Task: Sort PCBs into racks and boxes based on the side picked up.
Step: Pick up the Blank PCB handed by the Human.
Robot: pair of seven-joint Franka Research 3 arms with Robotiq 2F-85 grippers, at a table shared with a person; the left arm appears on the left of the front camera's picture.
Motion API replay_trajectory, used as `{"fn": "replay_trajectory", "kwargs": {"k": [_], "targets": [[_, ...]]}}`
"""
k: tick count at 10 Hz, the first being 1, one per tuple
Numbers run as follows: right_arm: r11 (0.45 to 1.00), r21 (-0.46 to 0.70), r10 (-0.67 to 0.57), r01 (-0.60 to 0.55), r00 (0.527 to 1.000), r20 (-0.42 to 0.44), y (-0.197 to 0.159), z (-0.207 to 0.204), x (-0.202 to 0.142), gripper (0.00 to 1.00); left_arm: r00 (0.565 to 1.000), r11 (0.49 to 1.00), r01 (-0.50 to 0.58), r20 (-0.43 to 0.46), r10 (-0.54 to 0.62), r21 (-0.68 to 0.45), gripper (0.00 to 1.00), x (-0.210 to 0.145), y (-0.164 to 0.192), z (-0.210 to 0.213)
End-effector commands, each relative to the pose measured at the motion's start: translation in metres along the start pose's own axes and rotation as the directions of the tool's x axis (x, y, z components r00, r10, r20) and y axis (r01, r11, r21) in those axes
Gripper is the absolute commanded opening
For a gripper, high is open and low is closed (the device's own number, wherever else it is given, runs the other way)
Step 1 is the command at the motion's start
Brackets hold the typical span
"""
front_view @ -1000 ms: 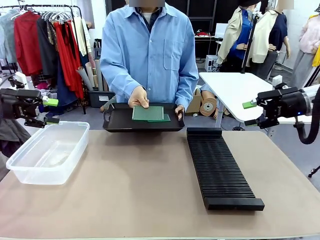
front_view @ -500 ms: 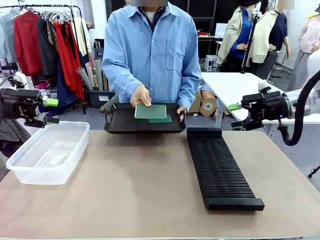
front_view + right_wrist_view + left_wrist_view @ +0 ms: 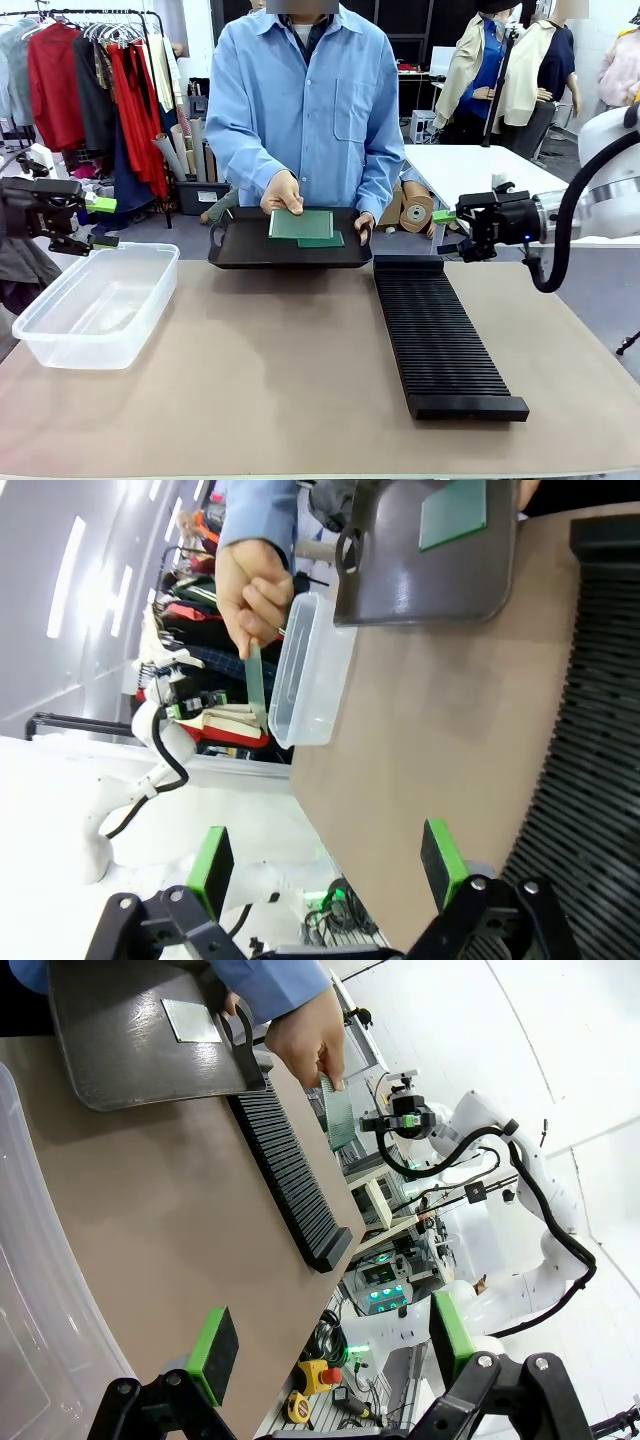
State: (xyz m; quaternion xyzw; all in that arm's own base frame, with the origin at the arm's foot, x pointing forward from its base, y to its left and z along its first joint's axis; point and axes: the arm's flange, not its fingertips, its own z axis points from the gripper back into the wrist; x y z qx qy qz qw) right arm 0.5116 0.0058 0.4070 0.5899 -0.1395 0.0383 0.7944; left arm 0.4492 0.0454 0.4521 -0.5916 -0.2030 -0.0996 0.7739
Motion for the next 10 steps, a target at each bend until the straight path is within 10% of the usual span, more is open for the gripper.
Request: {"fn": "replay_trajectory", "kwargs": {"k": [1,10], "targets": [[0.999,0.040,0.012,-0.012,1.000,0.016,-0.010,-0.020,0.016,1.00,1.000,1.000,-0.001,0.003,0.001,0.001,1.00,0.000,0.000,0.001],[0.979,0.186,0.104,-0.078,0.986,-0.130,-0.004,-0.124,0.038,1.00,1.000,1.000,-0.001,0.003,0.001,0.001,1.00,0.000,0.000,0.001]]}}
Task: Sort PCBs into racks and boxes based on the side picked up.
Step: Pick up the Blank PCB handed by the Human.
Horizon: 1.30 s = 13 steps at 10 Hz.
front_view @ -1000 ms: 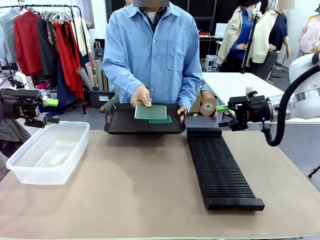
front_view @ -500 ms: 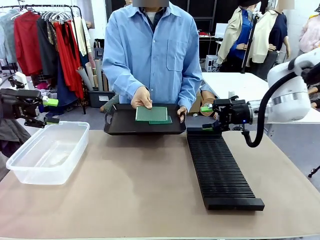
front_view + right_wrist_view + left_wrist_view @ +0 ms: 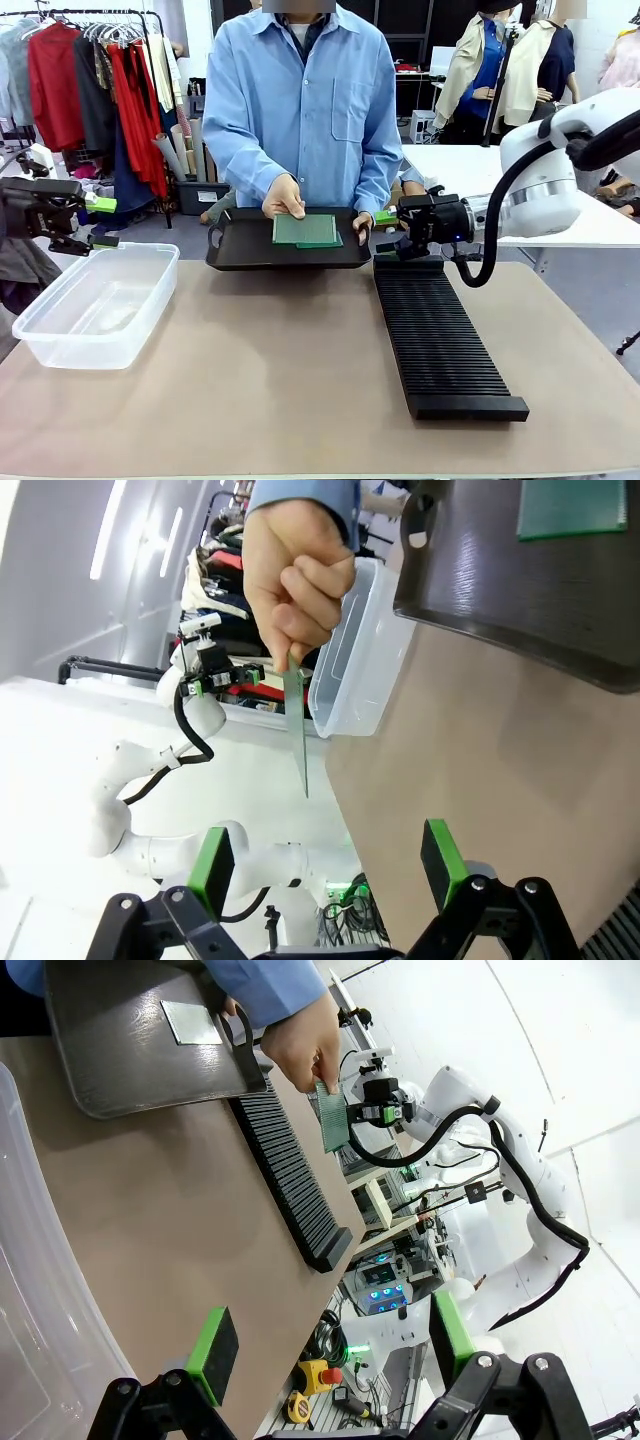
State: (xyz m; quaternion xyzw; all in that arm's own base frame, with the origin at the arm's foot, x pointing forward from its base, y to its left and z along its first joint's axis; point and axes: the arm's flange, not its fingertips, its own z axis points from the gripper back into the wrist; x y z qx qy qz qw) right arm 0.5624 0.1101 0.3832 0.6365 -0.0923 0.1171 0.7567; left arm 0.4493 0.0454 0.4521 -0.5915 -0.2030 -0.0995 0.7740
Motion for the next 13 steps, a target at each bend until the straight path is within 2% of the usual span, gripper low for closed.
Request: {"fn": "replay_trajectory", "kwargs": {"k": [1,10,13], "targets": [[0.998,0.057,0.034,-0.034,0.999,0.003,-0.005,-0.017,0.011,1.00,1.000,1.000,-0.001,0.003,0.001,0.000,1.00,0.000,0.000,0.001],[0.980,0.182,0.085,-0.075,0.995,-0.044,-0.010,-0.072,0.033,1.00,1.000,1.000,-0.001,0.003,0.001,0.000,1.00,0.000,0.000,0.001],[0.978,0.185,0.102,-0.093,0.994,-0.039,-0.006,-0.083,0.034,1.00,1.000,1.000,-0.001,0.003,0.001,0.000,1.00,0.000,0.000,0.001]]}}
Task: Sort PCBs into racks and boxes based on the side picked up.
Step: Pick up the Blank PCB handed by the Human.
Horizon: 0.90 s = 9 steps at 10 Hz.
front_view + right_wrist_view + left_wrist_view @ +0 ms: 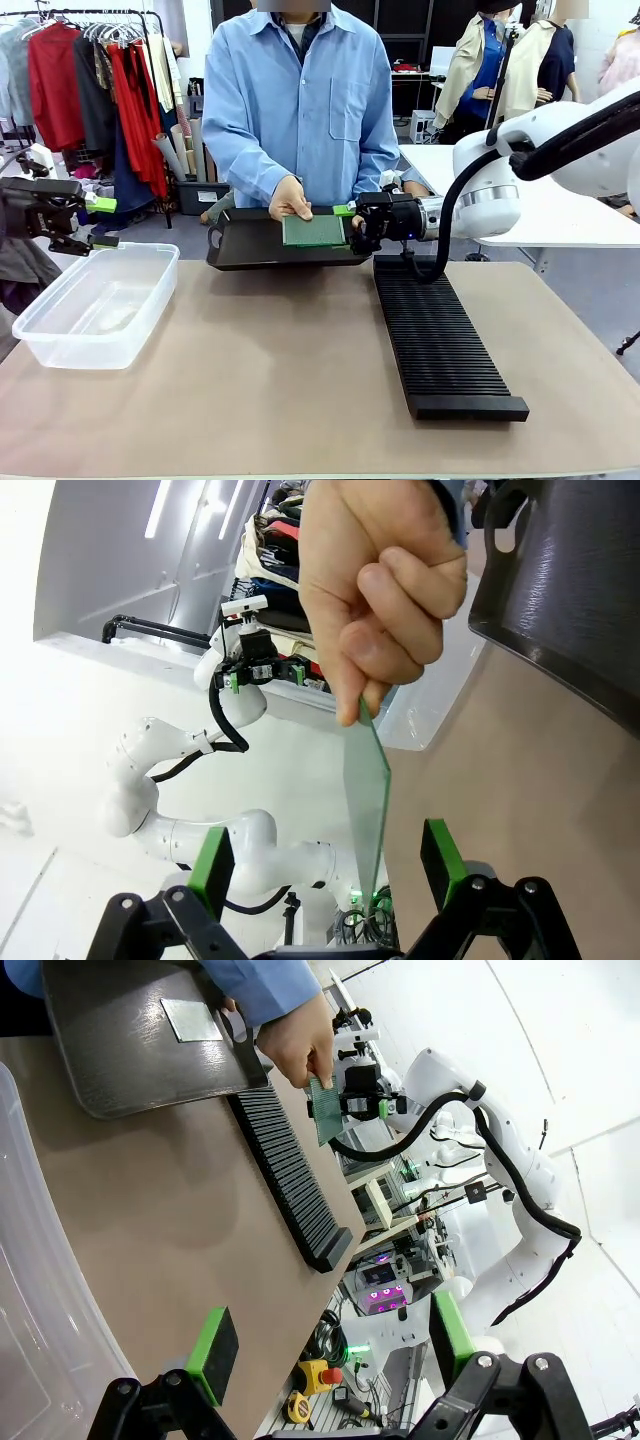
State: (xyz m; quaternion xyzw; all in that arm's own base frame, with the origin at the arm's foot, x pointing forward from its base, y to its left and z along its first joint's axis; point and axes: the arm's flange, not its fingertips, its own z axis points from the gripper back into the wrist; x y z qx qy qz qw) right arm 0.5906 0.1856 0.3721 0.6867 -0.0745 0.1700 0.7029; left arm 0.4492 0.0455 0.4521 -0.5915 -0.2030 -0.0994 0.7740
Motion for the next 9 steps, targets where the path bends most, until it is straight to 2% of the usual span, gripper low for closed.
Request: {"fn": "replay_trajectory", "kwargs": {"k": [1,2,4,5,7,9], "targets": [[0.998,0.020,0.051,-0.051,0.998,0.027,-0.0004,-0.0083,0.0064,1.00,1.000,1.000,-0.001,0.002,0.001,0.000,1.00,0.0003,-0.0004,0.0010],[0.999,0.021,0.049,-0.050,0.998,0.032,-0.0011,-0.0078,0.0075,1.00,1.000,1.000,-0.001,0.002,0.001,0.000,1.00,0.0003,-0.0004,0.0010],[0.999,0.019,0.044,-0.045,0.998,0.046,-0.0026,-0.0054,0.0085,0.92,1.000,1.000,-0.001,0.002,0.001,0.000,1.00,0.0003,-0.0004,0.0010],[0.999,0.012,0.044,-0.045,0.997,0.056,-0.0028,-0.0048,0.0085,0.84,1.000,1.000,-0.001,0.002,0.001,0.000,1.00,0.0003,-0.0004,0.0010],[0.999,-0.016,0.044,-0.043,0.994,0.104,-0.0027,-0.0037,0.0092,0.60,1.000,1.000,-0.001,0.002,0.001,0.000,1.00,0.0003,-0.0004,0.0010],[0.999,-0.026,0.041,-0.039,0.994,0.104,-0.0038,-0.0048,0.0077,0.36,1.000,1.000,-0.001,0.002,0.001,0.000,1.00,0.0003,-0.0004,0.0010]]}}
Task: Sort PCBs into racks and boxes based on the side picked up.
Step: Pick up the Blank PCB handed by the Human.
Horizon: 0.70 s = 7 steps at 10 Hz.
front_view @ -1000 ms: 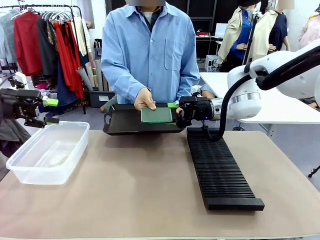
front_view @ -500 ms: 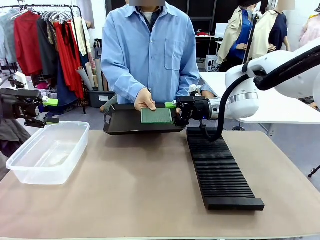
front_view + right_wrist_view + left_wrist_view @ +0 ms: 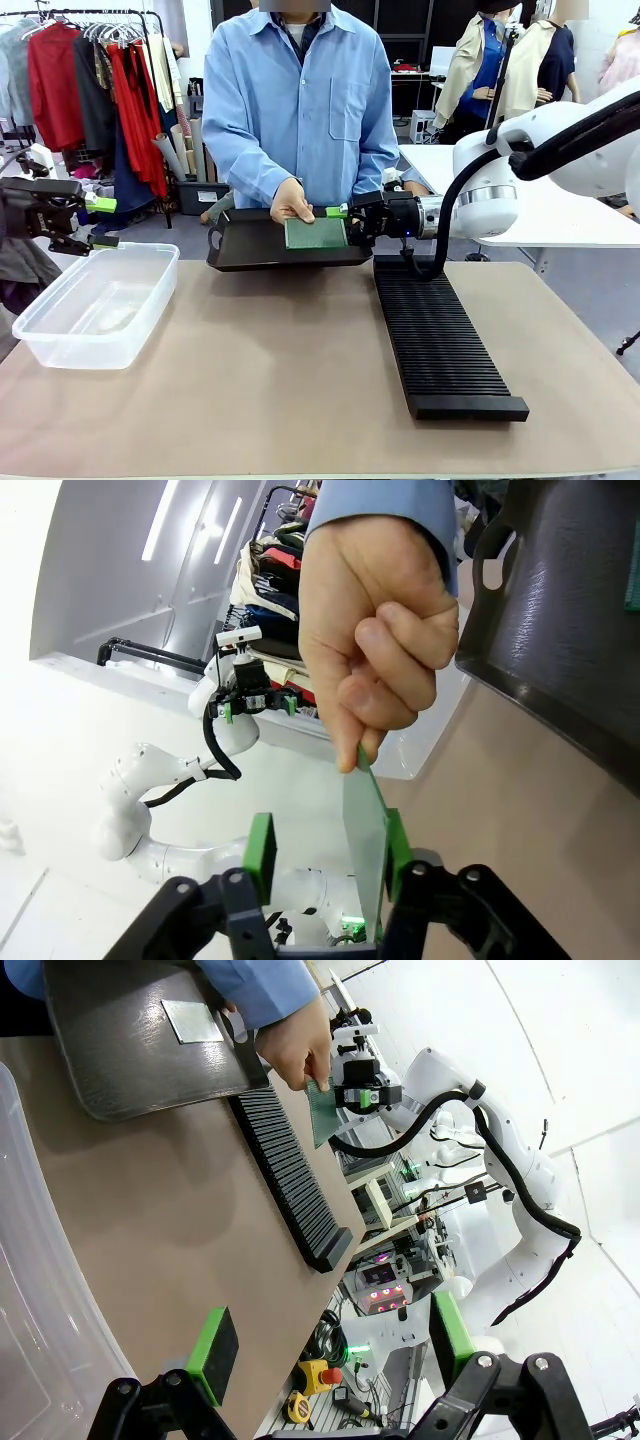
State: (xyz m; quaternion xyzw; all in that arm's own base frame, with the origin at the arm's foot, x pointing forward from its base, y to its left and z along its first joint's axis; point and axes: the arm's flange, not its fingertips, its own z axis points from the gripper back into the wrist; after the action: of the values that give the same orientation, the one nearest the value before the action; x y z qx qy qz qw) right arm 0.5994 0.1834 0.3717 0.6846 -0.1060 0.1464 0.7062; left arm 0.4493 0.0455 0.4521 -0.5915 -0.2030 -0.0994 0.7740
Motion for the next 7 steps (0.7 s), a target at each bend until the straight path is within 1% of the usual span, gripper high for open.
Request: {"fn": "replay_trajectory", "kwargs": {"k": [1,3,7], "targets": [[1.000,-0.005,0.029,-0.029,0.999,0.031,-0.0006,-0.0078,-0.0008,0.24,1.000,1.000,-0.001,0.002,0.001,0.000,1.00,0.0003,-0.0004,0.0010],[1.000,-0.013,0.025,-0.024,0.999,0.037,-0.0005,-0.0071,-0.0009,0.00,1.000,1.000,-0.001,0.002,0.001,0.000,1.00,0.0003,-0.0004,0.0010],[0.999,-0.032,0.015,-0.014,0.999,0.038,-0.0018,-0.0049,-0.0015,0.00,1.000,1.000,-0.001,0.002,0.001,0.000,1.00,0.0003,-0.0004,0.0010]]}}
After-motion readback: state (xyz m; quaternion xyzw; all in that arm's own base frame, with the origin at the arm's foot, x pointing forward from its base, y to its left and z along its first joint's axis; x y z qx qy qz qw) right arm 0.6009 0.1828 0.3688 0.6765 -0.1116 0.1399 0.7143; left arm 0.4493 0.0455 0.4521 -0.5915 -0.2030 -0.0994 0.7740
